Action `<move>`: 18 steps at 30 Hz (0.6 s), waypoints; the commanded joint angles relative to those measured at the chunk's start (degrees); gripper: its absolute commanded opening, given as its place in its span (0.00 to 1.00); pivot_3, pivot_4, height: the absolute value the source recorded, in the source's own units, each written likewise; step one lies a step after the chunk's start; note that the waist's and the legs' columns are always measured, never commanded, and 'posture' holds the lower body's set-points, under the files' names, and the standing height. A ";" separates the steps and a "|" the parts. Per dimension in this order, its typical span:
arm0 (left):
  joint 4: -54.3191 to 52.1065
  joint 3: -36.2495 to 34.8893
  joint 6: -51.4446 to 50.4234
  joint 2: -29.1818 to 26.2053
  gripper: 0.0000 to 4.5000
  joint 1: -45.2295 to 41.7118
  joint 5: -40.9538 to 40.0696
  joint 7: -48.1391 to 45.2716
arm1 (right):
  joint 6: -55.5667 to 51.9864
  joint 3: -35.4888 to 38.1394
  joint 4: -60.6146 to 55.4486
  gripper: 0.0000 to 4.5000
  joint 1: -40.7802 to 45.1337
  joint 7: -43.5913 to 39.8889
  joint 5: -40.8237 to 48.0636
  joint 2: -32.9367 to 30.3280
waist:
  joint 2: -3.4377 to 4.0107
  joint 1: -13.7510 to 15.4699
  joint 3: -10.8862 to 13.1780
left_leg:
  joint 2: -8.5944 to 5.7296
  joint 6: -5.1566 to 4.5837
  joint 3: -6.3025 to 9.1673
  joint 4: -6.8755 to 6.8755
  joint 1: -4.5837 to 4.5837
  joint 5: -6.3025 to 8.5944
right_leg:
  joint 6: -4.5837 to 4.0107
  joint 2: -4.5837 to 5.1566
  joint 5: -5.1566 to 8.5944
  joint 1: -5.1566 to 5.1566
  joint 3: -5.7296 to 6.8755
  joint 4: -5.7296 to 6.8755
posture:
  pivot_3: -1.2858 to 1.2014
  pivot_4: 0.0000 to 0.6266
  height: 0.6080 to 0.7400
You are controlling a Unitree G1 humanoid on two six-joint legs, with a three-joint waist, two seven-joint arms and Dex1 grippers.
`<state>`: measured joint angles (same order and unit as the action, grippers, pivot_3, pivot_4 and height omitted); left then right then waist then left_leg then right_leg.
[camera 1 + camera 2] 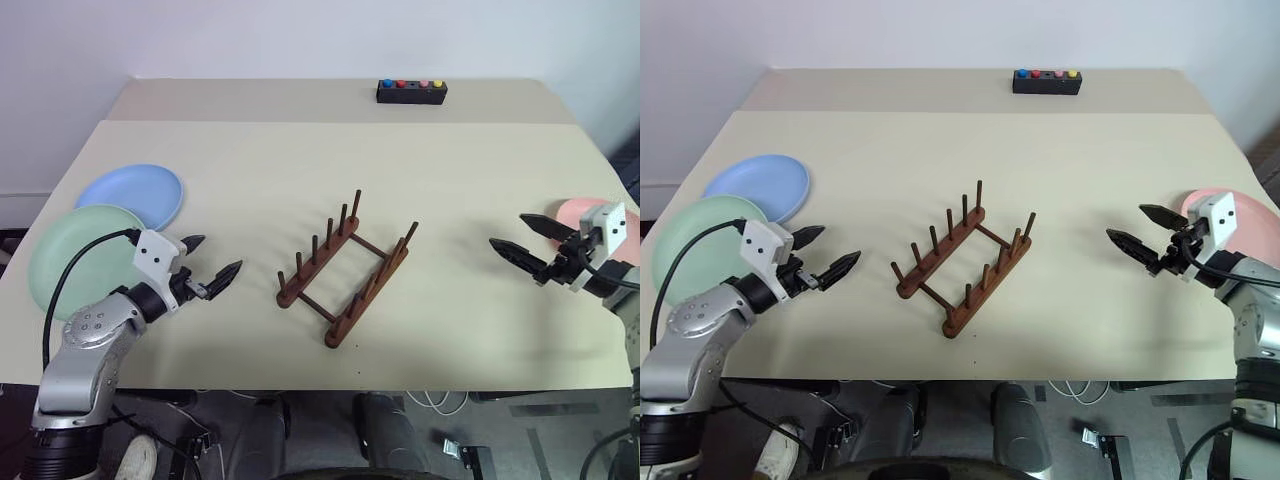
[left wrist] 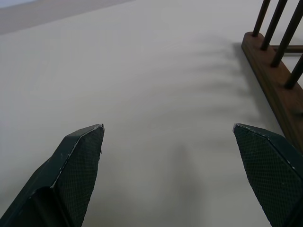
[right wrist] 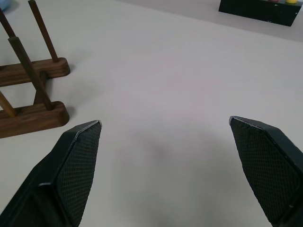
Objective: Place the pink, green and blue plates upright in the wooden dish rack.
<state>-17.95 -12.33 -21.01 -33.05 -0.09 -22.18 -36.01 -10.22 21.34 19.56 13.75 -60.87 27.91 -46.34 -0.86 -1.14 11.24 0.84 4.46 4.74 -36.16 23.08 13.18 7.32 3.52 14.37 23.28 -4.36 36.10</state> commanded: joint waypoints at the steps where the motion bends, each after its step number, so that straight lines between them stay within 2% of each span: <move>1: -1.76 -0.02 0.49 0.09 1.00 -0.16 0.07 0.37 | 0.19 2.11 0.35 0.98 0.78 -0.27 0.42 -1.81 | 0.00 -0.01 0.00 | 0.00 0.00 0.00 0.00 0.00 0.00 | 0.00 0.00 0.00 0.00 0.00 0.00 | 0.52 0.24 0.92; 12: -2.39 0.22 0.46 -0.32 1.00 -0.46 -0.13 -0.57 | 1.03 1.57 -0.68 0.98 -0.10 0.94 -0.10 -0.52 | 0.00 0.00 0.00 | 0.00 0.00 0.00 0.00 0.00 0.00 | 0.00 0.00 0.00 0.00 0.00 0.00 | 0.52 0.24 0.92; 18: -4.28 -0.53 -1.68 -3.55 1.00 3.01 -3.12 -5.49 | 1.40 1.62 -1.75 0.98 -0.97 1.85 0.13 0.04 | 0.00 -0.05 0.00 | 0.00 0.00 -0.01 0.02 -0.01 0.00 | 0.00 0.00 0.00 0.00 -0.01 0.00 | 0.52 0.24 0.92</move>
<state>-19.44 -11.56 -22.14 -35.79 2.66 -23.31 -39.85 -9.68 21.31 20.01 13.10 -59.32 27.76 -46.28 -0.86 -1.19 11.23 0.84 4.46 4.74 -36.14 23.07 13.18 7.32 3.52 14.37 23.28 -4.36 36.11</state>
